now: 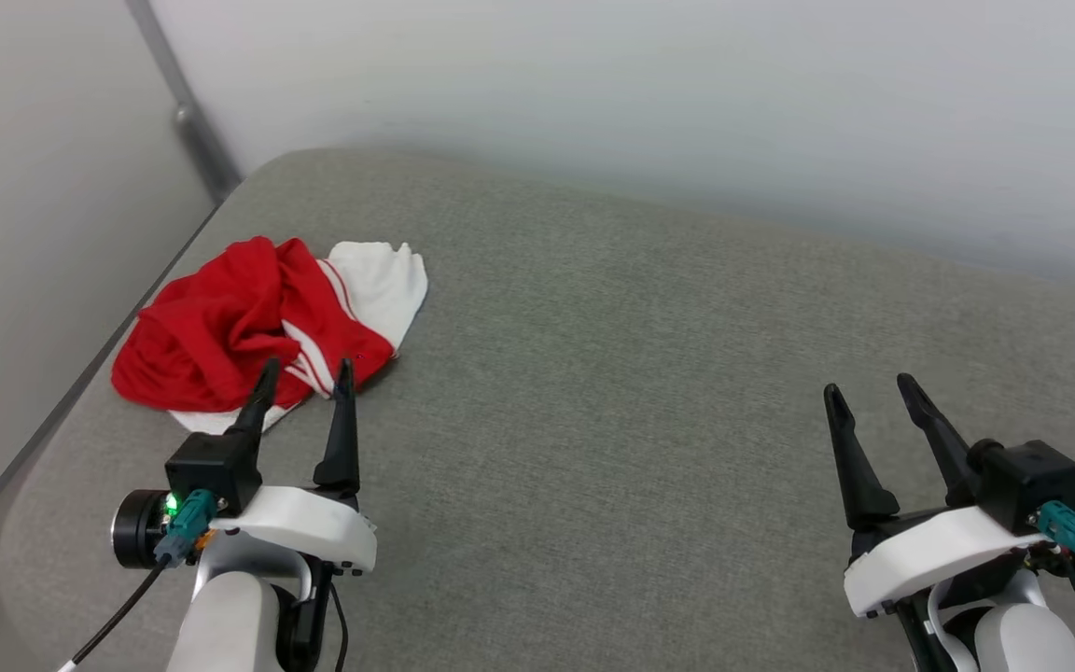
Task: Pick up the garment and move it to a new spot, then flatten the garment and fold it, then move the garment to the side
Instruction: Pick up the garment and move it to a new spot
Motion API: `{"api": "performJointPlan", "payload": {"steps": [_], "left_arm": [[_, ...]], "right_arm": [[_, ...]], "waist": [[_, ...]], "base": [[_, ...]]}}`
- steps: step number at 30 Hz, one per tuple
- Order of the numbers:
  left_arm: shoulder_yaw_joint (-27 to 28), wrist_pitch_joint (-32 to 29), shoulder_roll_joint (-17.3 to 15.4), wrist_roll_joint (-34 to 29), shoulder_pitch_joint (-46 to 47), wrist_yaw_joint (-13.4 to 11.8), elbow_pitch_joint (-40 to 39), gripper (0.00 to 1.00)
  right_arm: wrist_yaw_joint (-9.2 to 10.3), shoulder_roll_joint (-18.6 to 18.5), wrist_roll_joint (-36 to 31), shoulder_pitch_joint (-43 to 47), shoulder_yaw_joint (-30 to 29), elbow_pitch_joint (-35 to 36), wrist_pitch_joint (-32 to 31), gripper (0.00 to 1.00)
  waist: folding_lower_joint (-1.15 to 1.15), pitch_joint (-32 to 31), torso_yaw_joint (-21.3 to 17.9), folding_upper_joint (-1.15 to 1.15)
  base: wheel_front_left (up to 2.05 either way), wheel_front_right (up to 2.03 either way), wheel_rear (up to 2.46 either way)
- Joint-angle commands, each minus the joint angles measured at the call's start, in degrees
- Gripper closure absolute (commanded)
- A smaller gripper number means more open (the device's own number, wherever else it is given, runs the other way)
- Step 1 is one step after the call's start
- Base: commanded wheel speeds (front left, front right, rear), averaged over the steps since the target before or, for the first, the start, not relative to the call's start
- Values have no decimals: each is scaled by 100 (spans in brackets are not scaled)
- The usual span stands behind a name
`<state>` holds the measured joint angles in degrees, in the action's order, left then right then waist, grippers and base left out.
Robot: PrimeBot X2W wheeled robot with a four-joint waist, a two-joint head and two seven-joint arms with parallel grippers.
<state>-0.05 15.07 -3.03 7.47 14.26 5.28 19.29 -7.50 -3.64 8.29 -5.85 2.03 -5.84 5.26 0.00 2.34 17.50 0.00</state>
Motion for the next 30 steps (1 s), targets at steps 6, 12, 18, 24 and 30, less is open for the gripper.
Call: {"api": "performJointPlan", "payload": {"steps": [6,12,18,24,30], "left_arm": [[215,15,-5,40,-122,-35,-7,0],[350,15,0,27,-172,-42,-17,0],[418,15,4,30,-43,-27,10,0],[504,15,-82,-15,474,-26,112,0],[513,-66,-447,-110,1652,-8,557,0]], "right_arm": [[2,-82,71,-132,172,120,-66,0],[2,-131,90,-174,302,182,-121,0],[2,-176,84,-243,373,245,-190,0],[2,-252,96,-370,478,369,-288,0],[2,-348,88,-610,525,570,-407,0]], "waist": [[0,77,537,0],[0,113,733,0],[0,175,766,0],[0,382,644,0],[0,846,316,0]], "base": [[0,0,0],[0,0,0],[0,0,0],[0,0,0],[0,0,0]]}}
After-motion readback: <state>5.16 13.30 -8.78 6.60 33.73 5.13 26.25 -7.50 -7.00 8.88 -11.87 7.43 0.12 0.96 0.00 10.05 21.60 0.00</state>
